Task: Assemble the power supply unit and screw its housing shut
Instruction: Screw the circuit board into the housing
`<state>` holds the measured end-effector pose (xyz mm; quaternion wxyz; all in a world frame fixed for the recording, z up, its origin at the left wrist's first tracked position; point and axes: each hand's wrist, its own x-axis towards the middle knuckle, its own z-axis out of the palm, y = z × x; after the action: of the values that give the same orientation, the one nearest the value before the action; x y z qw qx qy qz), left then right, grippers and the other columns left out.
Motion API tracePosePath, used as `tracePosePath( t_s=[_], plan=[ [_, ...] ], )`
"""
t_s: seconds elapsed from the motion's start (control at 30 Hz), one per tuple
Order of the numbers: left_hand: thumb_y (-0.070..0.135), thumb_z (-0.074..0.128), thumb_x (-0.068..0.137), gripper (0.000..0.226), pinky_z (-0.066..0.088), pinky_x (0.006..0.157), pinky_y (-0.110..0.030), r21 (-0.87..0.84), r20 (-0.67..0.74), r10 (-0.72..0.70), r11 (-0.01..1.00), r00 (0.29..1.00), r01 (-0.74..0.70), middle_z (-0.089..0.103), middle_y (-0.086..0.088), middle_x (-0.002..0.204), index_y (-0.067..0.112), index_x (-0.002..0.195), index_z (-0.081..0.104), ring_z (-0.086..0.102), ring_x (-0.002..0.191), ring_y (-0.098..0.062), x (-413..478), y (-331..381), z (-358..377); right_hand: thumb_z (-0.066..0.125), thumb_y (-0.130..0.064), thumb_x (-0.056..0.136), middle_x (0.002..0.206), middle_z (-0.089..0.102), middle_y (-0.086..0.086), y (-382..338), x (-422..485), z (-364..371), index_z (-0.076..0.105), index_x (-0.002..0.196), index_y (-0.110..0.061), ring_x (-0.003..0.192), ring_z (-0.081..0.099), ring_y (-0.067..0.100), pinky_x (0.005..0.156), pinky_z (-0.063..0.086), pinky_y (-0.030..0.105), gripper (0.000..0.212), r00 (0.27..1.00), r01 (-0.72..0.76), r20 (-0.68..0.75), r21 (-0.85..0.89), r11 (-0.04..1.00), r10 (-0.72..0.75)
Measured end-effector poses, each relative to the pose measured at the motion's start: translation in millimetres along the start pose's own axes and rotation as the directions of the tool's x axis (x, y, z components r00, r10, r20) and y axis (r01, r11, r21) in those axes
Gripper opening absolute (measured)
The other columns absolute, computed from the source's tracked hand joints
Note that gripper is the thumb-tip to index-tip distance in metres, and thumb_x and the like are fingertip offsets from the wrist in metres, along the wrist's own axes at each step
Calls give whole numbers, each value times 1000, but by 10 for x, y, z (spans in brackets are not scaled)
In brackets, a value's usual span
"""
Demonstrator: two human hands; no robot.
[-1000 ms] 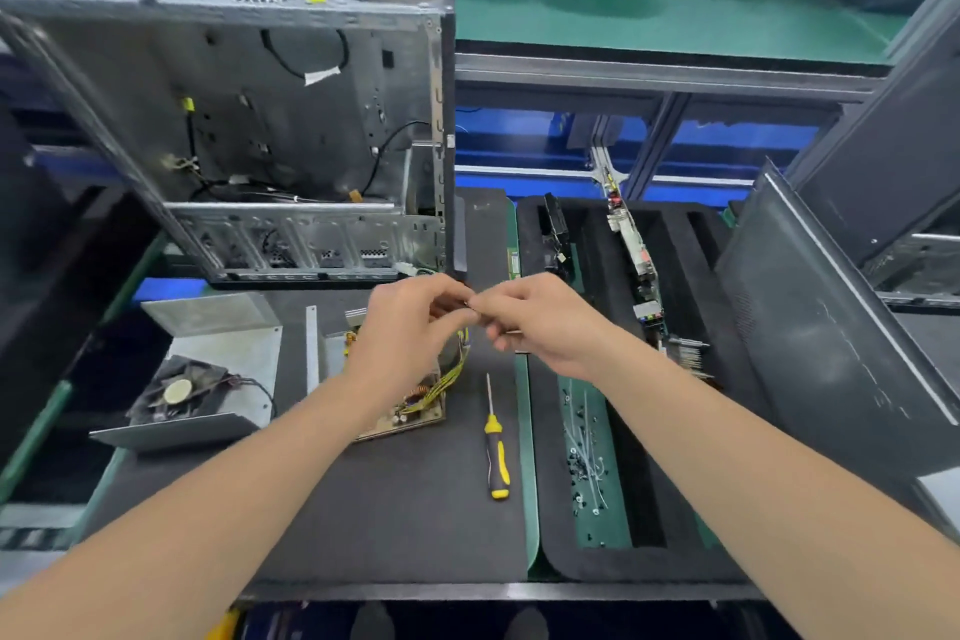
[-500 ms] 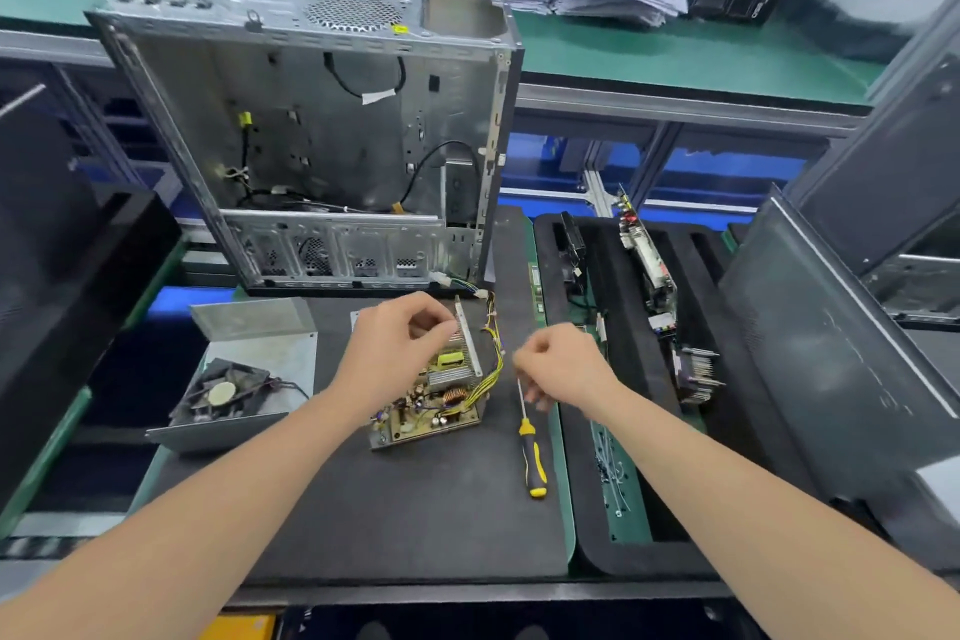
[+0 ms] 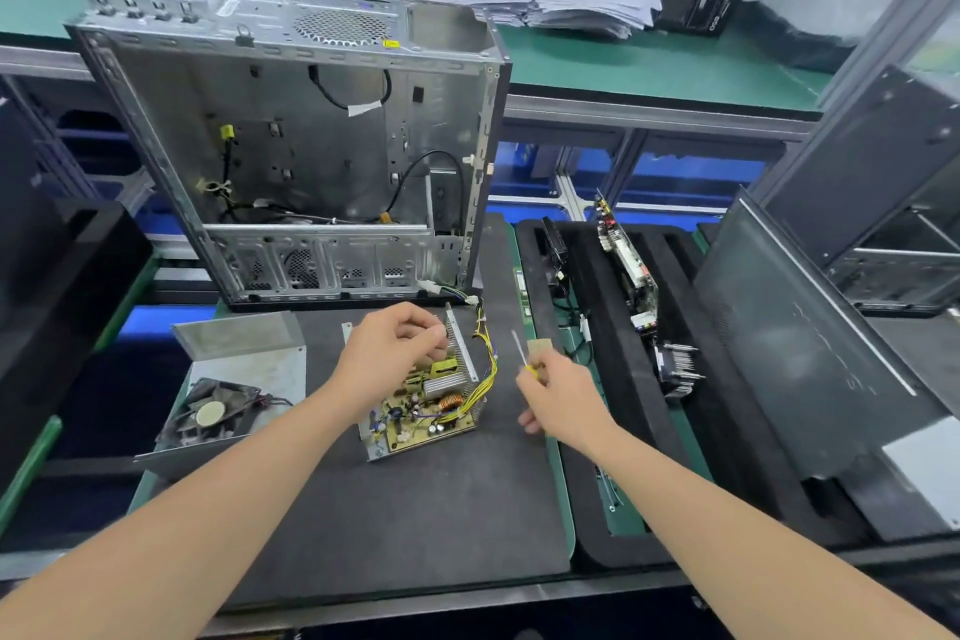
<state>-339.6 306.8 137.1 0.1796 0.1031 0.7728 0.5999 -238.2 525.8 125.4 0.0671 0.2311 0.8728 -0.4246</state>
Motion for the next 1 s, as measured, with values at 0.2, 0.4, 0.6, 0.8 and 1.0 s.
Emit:
tracePosePath(
  t_s=[0.2, 0.4, 0.6, 0.8, 1.0],
  plan=[
    [11, 63, 102, 9, 63, 81, -30, -149, 86, 2, 989, 996, 11, 80, -9, 95, 8, 108, 68, 77, 95, -23, 61, -42, 55, 57, -29, 100, 91, 67, -8, -280, 12, -151, 71, 106, -34, 66, 56, 2, 65, 42, 21, 15, 931, 363, -7, -82, 928, -365],
    [8, 58, 105, 12, 61, 79, -28, -271, 79, -6, 962, 997, 27, 79, -15, 101, 3, 115, 62, 76, 98, -29, 70, -47, 64, 58, -31, 98, 94, 65, -10, -381, 28, -171, 72, 109, -34, 83, 58, 3, 73, 44, 26, 18, 906, 418, 31, -210, 884, -422],
    [6, 55, 106, 11, 62, 83, -31, -315, 60, -16, 948, 998, 34, 78, -16, 100, 0, 114, 60, 75, 99, -32, 62, -27, 45, 59, -31, 96, 91, 64, -6, -390, 52, -193, 73, 106, -36, 86, 58, 12, 81, 53, 39, 18, 901, 428, 44, -247, 869, -432],
    [8, 55, 106, 10, 60, 90, -42, -154, 64, 11, 988, 998, -1, 79, -13, 99, 3, 112, 62, 77, 98, -27, 57, -4, -12, 58, -33, 96, 92, 62, -9, -420, 77, -195, 72, 108, -38, 89, 59, 11, 84, 55, 45, 19, 896, 439, 72, -297, 848, -438],
    [15, 60, 104, 6, 63, 85, -35, 201, 93, 96, 973, 991, -113, 79, 2, 92, 17, 101, 64, 77, 87, -12, 62, 17, -143, 61, -36, 99, 96, 54, -14, -442, 66, -203, 72, 122, -36, 85, 58, 10, 72, 53, 36, 25, 845, 508, 78, -430, 747, -529]
  ],
)
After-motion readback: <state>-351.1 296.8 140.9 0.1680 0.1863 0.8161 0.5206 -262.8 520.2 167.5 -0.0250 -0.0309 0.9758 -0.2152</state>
